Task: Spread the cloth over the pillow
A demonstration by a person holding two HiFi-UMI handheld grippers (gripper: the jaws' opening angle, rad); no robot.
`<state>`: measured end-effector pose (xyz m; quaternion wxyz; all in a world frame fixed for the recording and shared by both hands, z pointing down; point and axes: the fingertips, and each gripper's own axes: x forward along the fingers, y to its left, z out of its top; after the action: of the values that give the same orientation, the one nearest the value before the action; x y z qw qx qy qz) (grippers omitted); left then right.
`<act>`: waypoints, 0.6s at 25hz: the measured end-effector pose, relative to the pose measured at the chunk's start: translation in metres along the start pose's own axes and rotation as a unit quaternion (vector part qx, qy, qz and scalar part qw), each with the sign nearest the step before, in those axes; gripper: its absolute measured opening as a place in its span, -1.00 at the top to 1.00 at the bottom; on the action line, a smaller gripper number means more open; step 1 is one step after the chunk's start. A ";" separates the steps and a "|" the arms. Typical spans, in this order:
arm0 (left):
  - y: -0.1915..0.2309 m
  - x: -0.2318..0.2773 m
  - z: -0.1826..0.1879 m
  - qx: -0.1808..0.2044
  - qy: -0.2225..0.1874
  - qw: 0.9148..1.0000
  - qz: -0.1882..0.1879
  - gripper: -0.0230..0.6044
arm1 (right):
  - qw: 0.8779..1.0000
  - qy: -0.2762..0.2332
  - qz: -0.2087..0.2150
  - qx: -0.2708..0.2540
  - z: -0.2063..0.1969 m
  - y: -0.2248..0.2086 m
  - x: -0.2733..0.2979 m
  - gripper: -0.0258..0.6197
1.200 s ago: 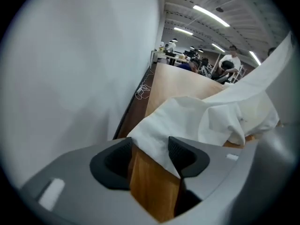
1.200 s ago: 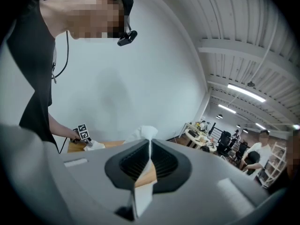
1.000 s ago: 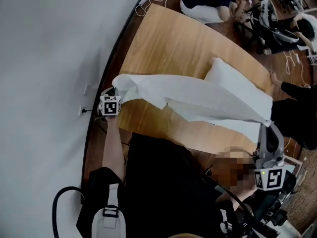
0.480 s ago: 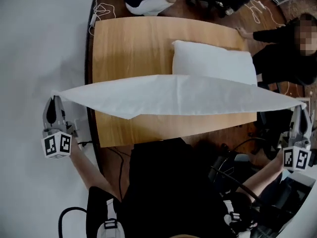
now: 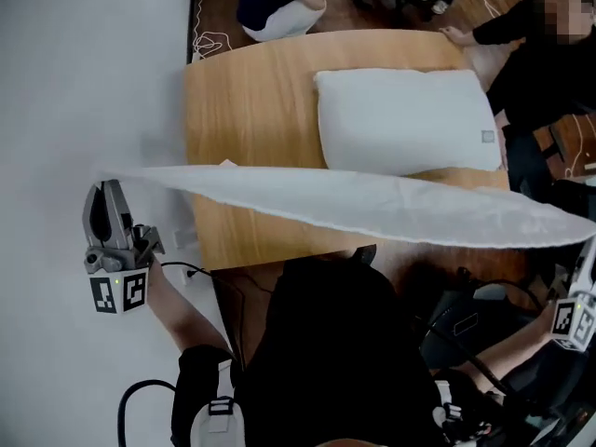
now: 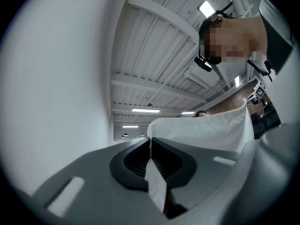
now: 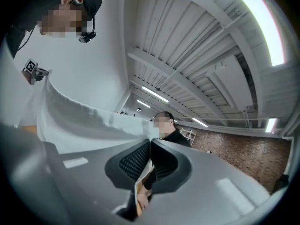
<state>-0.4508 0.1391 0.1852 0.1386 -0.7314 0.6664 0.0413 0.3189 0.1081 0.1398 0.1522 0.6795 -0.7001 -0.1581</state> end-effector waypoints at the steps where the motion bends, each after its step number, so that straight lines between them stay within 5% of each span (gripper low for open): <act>1: -0.020 -0.004 0.015 0.007 -0.002 1.000 0.001 0.90 | 1.000 -0.006 -0.003 0.002 -0.007 -0.017 -0.006 0.89; 5: -0.106 -0.010 0.048 0.061 0.017 0.998 0.001 0.90 | 0.999 -0.028 -0.024 -0.004 -0.031 -0.089 -0.030 0.89; 10: -0.176 -0.009 0.038 0.030 0.052 0.998 -0.005 0.90 | 0.999 -0.014 -0.039 0.027 -0.081 -0.151 -0.029 0.89; 15: -0.190 0.002 0.012 0.015 0.077 0.997 0.001 0.90 | 0.997 0.007 -0.047 0.056 -0.138 -0.161 -0.013 0.89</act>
<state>-0.2618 0.1545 0.2017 0.0976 -0.7299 0.6761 -0.0252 0.5243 0.1147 0.1958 0.1106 0.7205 -0.6738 -0.1209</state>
